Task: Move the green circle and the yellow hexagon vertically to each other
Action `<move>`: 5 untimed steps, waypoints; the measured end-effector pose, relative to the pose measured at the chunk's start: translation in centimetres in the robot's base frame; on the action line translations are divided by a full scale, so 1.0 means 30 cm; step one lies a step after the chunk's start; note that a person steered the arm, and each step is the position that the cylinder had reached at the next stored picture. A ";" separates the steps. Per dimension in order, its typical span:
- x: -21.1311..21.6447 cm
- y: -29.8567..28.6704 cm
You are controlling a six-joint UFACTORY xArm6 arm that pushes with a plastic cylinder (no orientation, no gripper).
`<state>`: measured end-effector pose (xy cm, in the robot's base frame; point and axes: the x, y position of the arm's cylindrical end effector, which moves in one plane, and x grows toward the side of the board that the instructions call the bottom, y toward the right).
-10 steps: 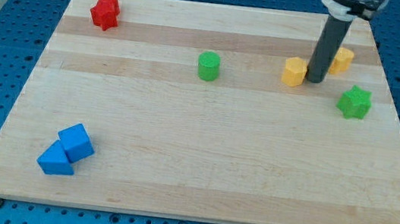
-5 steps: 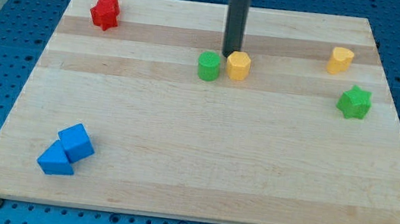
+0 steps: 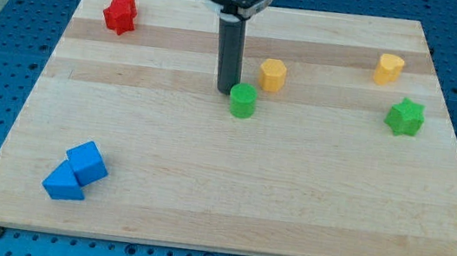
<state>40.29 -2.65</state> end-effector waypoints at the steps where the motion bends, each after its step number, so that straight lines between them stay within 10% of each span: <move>1: 0.085 0.000; 5: 0.162 0.003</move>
